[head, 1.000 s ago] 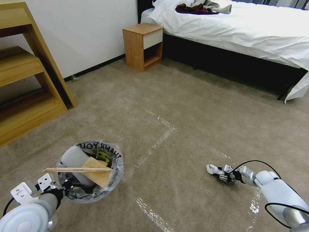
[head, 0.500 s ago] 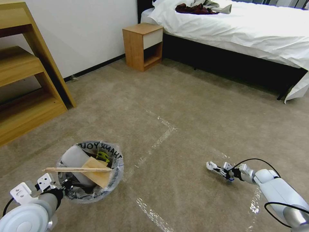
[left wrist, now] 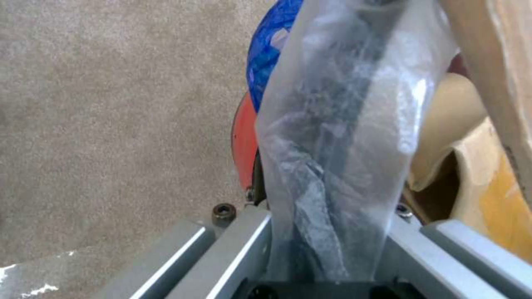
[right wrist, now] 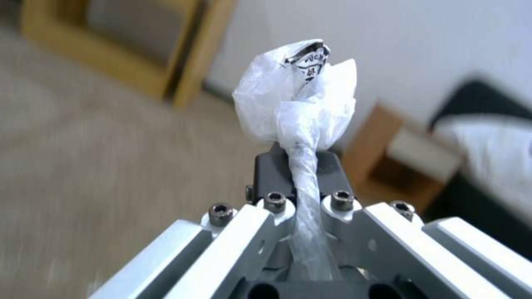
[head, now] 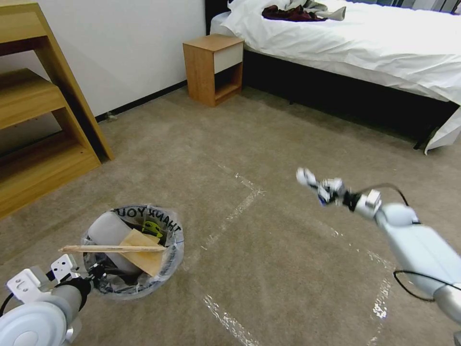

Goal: Pick up the trash bin and place the garbage on the floor into it.

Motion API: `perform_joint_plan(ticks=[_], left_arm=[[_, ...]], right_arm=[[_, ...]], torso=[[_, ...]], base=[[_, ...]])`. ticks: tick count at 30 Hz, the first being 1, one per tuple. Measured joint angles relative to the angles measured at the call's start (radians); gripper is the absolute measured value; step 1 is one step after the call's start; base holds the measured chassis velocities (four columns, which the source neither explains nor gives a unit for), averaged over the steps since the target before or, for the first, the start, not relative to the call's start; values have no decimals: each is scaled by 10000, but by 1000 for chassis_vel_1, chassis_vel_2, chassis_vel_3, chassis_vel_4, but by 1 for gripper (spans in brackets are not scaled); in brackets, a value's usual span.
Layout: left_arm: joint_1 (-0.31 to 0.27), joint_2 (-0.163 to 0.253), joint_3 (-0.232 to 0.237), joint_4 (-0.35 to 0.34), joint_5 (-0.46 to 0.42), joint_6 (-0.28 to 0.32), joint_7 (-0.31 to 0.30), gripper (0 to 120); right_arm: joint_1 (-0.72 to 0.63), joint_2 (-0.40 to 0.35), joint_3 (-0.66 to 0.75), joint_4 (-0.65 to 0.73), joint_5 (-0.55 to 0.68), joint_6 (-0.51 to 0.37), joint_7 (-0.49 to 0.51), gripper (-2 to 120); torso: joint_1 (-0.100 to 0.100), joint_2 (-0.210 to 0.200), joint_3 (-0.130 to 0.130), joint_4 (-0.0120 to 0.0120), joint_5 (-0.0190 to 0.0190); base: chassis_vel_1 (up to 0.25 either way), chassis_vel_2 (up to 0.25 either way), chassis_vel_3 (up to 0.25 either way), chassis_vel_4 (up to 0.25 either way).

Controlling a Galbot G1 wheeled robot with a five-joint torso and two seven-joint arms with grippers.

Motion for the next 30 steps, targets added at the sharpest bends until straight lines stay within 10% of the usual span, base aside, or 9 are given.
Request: perform_joint_plan(ticks=[13, 30], left_arm=[[47, -387, -32, -97, 36, -17, -2, 0], [68, -953, -18, -31, 342, -15, 88, 0]], right_arm=[[1375, 340, -2539, 4554, 2585, -1642, 1161, 0], [2647, 3474, -7012, 4526, 2351, -1742, 1537, 0]], torso=[[-1, 0, 0, -1, -2], [0, 0, 0, 4, -1]], base=[[0, 0, 0, 0], [0, 0, 0, 0]])
